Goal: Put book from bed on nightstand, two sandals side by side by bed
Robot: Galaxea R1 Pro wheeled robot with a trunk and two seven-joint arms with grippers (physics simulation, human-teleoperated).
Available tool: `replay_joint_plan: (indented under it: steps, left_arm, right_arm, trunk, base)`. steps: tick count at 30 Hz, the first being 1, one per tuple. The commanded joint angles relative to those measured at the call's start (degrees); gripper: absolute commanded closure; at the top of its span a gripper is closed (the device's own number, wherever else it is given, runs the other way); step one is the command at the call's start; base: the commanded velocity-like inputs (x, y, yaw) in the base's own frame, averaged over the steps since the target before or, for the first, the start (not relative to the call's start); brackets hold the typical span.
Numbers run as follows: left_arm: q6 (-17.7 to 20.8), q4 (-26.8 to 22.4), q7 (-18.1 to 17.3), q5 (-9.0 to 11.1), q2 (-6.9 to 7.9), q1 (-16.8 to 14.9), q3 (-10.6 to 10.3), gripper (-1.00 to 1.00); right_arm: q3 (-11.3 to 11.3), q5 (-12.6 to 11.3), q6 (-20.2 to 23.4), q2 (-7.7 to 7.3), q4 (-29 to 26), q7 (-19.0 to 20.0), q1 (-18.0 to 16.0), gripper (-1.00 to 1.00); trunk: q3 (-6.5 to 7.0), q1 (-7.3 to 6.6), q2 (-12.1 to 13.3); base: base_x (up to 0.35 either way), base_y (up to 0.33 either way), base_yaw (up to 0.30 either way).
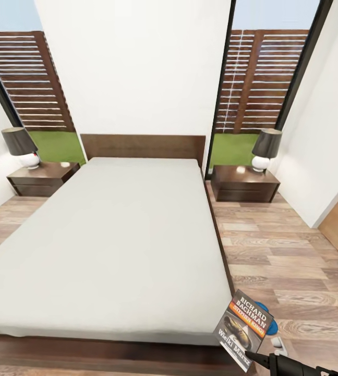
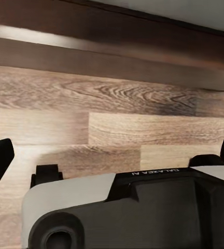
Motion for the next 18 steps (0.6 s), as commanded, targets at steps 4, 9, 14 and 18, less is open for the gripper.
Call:
replay_joint_plan:
  steps: [4,9,14,18]
  left_arm:
    - [-1.8,0.1,-0.3,0.7,1.46,0.0,2.2,-1.0]
    - [-2.0,0.1,-0.4,1.1,1.64,0.0,4.2,-1.0]
    - [-2.0,0.1,-0.4,1.1,1.65,0.0,4.5,-1.0]
    - [-2.0,0.1,-0.4,1.1,1.65,0.0,4.5,-1.0]
  right_arm:
    - [0.2,-0.5,0.7,-0.05,0.0,0.3,0.0,1.0]
    - [0.2,-0.5,0.7,-0.04,0.0,0.3,0.0,1.0]
    - [0.2,-0.5,0.7,-0.07,0.0,0.2,0.0,1.0]
    - [0.2,-0.5,0.7,-0.05,0.0,0.2,0.0,1.0]
  trunk:
    - [0.32,0.01,0.0]
    - [0.78,0.01,0.0]
    - [1.24,0.01,0.0]
    - [1.6,0.01,0.0]
  base:
    - [0.0,0.0,0.0]
    - [0.0,0.0,0.0]
    - [0.0,0.0,0.0]
    - [0.0,0.0,0.0]
